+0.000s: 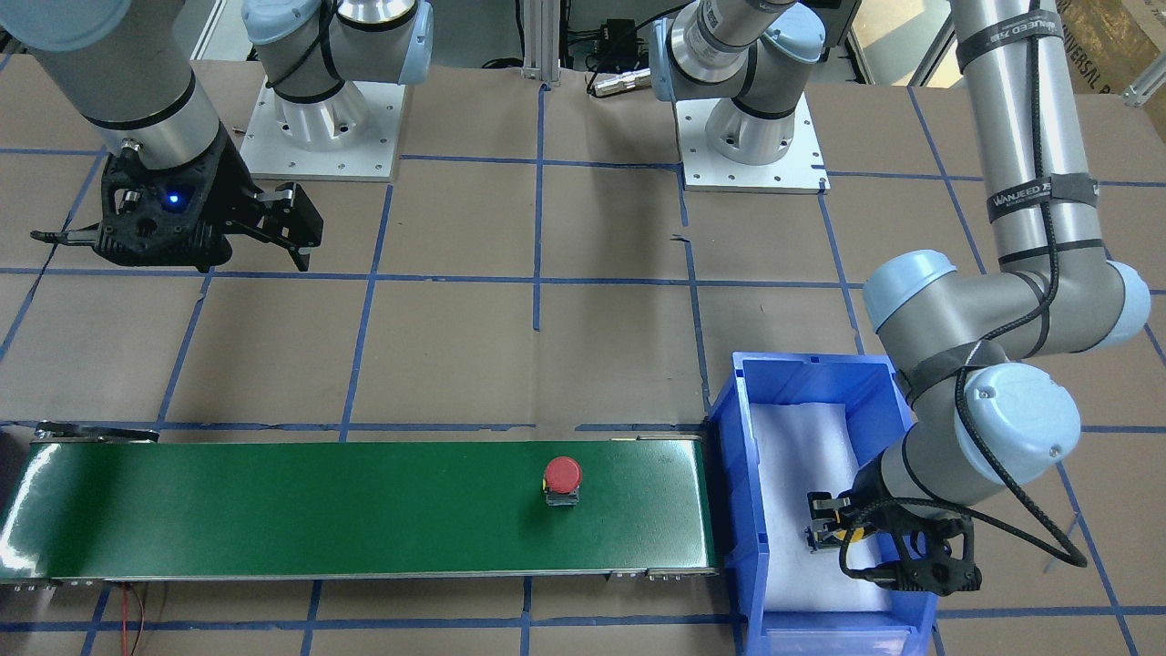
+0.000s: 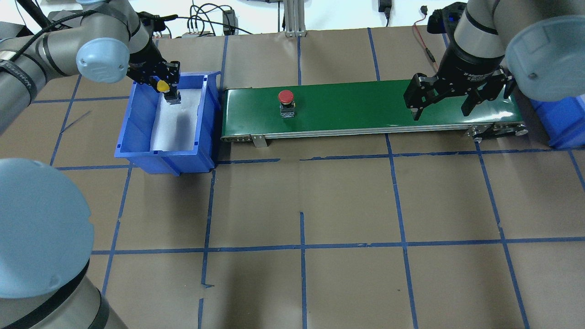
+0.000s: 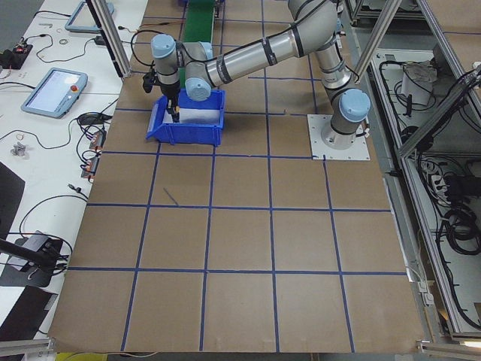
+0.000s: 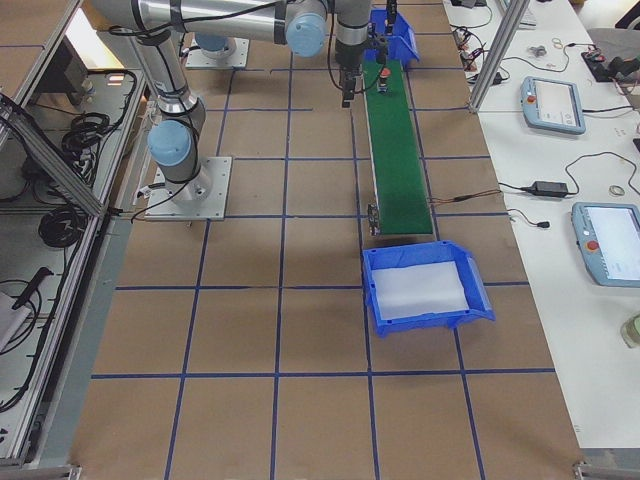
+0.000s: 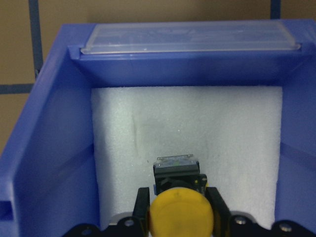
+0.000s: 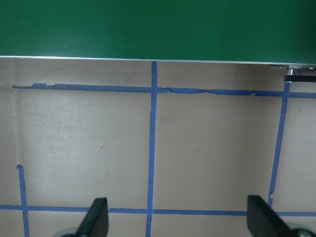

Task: Transport two buttons from left to right
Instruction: 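Lift the yellow button with the left gripper and carry it to the belt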

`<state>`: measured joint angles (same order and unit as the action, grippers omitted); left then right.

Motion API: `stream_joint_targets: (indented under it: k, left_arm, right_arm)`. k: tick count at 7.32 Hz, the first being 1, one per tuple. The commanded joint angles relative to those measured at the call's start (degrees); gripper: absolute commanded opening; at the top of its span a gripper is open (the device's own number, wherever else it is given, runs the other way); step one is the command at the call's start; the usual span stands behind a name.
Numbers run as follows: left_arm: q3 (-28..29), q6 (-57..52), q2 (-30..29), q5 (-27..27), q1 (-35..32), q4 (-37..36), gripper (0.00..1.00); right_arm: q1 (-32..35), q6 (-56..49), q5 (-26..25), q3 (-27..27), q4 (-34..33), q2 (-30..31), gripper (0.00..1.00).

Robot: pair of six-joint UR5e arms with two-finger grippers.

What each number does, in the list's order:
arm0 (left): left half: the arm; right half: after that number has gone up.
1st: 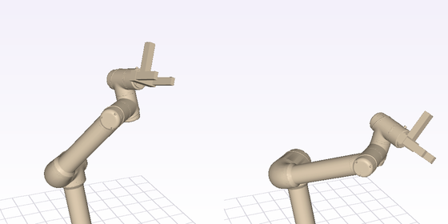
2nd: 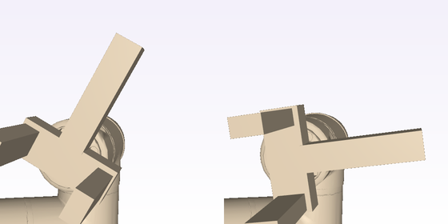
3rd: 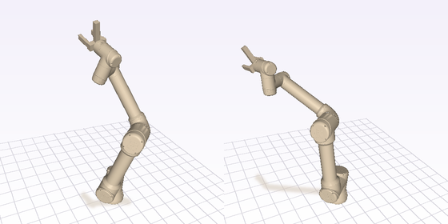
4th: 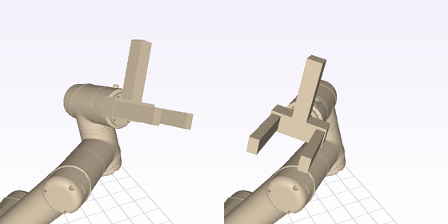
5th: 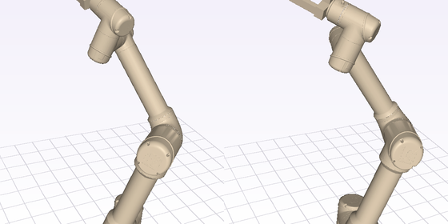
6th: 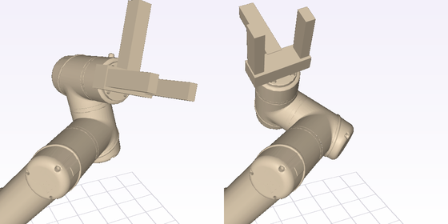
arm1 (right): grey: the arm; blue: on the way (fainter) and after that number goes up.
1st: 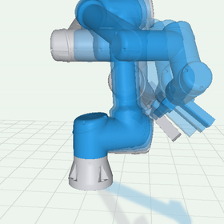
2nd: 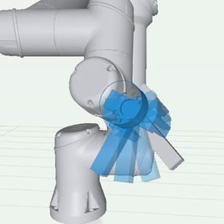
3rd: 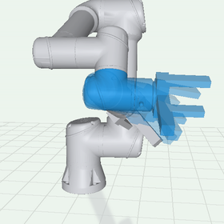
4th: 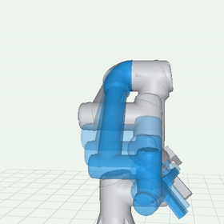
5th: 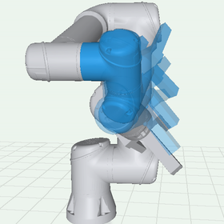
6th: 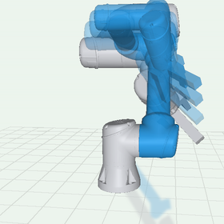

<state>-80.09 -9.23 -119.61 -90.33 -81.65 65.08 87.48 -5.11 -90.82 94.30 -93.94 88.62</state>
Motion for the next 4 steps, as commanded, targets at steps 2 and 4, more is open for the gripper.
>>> stream_joint_targets:
  k: [2, 4]
  left_arm:
    - [0.3, 7.5, 8.9, 0.1, -3.5, 5.9, 0.4]
    - [0.5, 18.7, 8.9, 1.0, -10.8, 5.9, 0.4]
  right_arm:
    - [0.1, 0.1, 0.0, 0.2, 0.1, 0.1, 1.0]
    - [0.2, 0.1, 0.0, 0.3, 0.1, 0.1, 1.0]
